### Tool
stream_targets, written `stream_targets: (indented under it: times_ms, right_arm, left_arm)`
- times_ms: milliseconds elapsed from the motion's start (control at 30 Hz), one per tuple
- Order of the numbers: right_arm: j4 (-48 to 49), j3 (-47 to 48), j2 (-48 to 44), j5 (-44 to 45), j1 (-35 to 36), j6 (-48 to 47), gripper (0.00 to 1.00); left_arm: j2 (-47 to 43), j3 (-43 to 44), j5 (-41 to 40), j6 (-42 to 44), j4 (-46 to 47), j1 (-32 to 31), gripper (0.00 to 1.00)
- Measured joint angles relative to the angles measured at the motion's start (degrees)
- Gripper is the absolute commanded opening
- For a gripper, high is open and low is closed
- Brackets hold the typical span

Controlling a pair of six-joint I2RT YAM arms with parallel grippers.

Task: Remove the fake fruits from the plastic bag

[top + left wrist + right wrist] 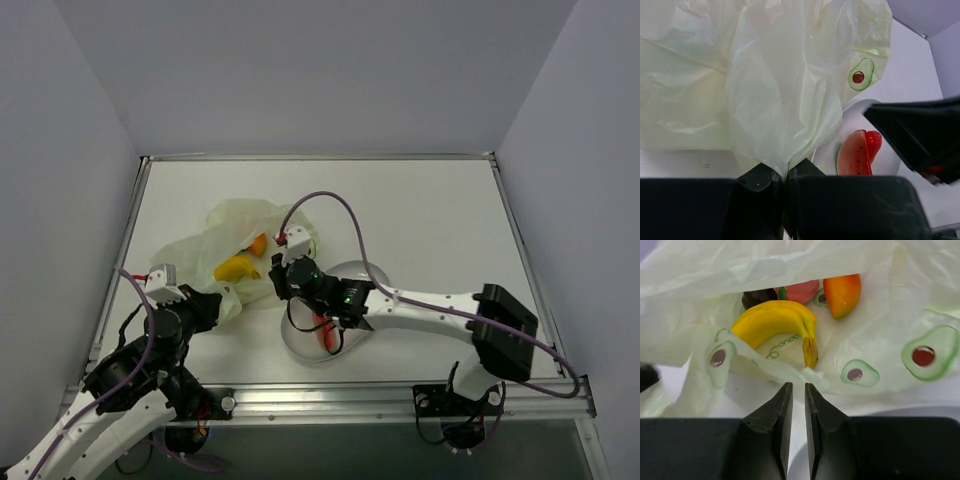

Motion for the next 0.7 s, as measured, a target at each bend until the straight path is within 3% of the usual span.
stream_targets:
  times_ms: [167,333,600,700]
  right_arm:
    - [5.8,8.6,18.4,-6.1,-5.8,-2.0,0.1]
    - [8.7,15.6,29.9,-9.4,-7.9,-3.0,0.26]
    - [14.4,14.2,33.1,-11.3,-1.7,-2.7,0.29]
    - [16.0,10.7,31.9,-12.5,0.6,-2.3,0.46]
  left_arm:
    - [-0.8,1.7,-0.1,-1.0,-4.4,0.0,0.02]
    - [0.6,8.4,-0.2,-4.1,-13.2,0.0,0.02]
    - [4.5,16.0,-1.7,-7.7,-22.0,0.0,0.02]
    - [4.5,14.0,-2.0,-8.6,-22.0,0.0,0.02]
